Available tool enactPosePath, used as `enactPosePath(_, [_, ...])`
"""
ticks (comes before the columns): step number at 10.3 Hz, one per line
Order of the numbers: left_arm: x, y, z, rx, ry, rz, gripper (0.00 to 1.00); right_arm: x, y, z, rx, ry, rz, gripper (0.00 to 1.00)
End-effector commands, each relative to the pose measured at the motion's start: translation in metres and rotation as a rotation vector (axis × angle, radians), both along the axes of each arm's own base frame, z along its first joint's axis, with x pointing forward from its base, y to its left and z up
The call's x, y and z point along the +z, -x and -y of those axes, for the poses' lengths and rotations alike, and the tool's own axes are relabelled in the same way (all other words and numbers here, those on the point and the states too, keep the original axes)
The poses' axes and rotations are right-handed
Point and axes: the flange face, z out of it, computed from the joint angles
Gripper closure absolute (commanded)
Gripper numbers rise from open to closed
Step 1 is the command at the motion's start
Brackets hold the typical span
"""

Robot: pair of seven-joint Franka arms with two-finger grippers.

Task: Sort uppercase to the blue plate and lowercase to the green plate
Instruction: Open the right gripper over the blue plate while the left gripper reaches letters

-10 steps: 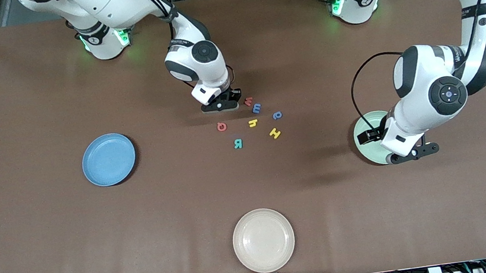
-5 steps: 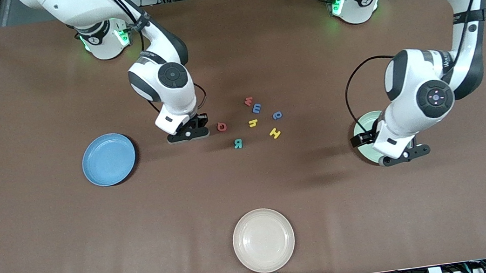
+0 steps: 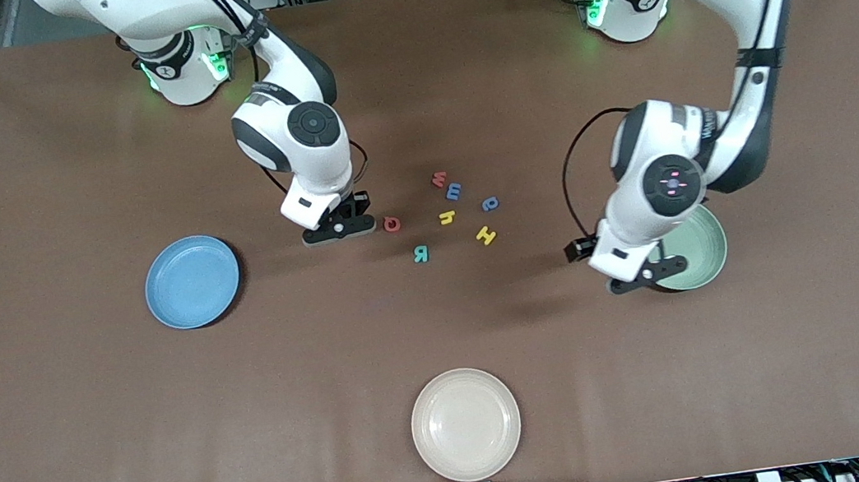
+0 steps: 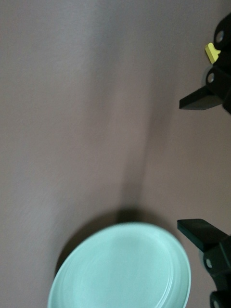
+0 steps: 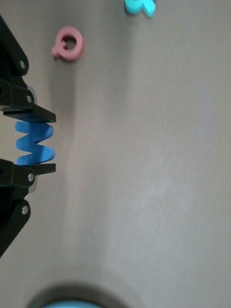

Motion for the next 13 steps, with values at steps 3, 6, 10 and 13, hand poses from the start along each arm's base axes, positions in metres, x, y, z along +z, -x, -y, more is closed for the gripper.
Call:
enactPosePath(3, [-0.03, 0.022, 0.052, 0.033, -0.057, 0.019, 0.0, 0.041, -0.045, 0.099, 0.129, 0.035, -0.064, 0.8])
enactPosePath(6, [-0.041, 0.051, 0.094, 0.048, -0.072, 0.012, 0.0, 0.033, -0.074, 0.193, 0.205, 0.059, -0.161, 0.8])
enactPosePath(10, [-0.068, 0.097, 0.127, 0.078, -0.078, 0.002, 0.0, -0.023, -0.082, 0.286, 0.178, -0.085, -0.29, 0.79])
enactPosePath(13, [-0.099, 0.134, 0.129, 0.048, -0.026, 0.057, 0.0, -0.025, -0.085, 0.29, 0.173, -0.1, -0.269, 0.6])
